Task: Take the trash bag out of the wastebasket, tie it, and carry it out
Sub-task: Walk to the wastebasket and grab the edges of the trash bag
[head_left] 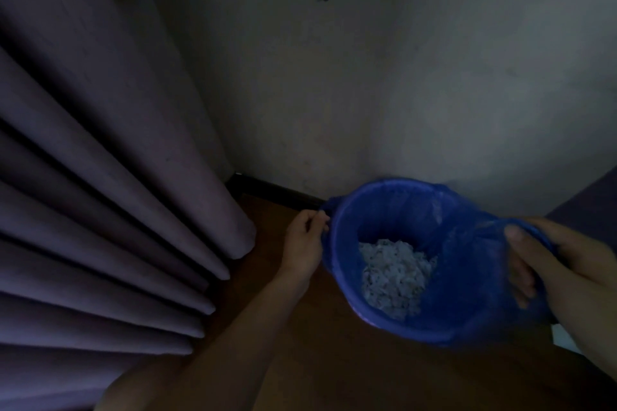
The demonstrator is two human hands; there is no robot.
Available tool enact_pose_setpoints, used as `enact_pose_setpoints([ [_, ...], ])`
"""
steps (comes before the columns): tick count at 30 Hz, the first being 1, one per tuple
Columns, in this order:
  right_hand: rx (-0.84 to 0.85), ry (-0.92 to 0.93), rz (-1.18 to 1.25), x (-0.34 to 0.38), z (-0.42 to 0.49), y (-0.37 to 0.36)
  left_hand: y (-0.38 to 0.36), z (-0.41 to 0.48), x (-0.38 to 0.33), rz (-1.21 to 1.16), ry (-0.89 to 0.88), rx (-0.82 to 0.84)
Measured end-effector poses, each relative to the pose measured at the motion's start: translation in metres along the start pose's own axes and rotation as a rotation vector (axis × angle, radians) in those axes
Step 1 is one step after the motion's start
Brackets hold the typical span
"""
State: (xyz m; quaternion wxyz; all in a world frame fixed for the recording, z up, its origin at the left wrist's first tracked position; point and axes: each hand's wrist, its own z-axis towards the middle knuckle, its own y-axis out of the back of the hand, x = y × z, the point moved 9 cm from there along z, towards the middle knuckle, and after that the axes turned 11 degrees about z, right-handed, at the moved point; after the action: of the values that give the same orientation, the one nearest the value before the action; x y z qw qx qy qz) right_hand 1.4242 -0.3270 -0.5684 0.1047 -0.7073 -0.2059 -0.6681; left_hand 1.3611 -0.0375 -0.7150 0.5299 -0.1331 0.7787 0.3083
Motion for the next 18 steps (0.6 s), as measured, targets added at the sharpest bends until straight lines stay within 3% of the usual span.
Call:
enact_pose_setpoints([
  [11,-0.297,0.256,0.109,0.019,-0.002,0.024,-0.015,-0.018,-0.053,0.068,-0.139,0.124],
  [18,-0.29,0.299,0.146,0.014,0.005,0.029,-0.024,-0.025,-0.064,-0.036,-0.087,0.176],
])
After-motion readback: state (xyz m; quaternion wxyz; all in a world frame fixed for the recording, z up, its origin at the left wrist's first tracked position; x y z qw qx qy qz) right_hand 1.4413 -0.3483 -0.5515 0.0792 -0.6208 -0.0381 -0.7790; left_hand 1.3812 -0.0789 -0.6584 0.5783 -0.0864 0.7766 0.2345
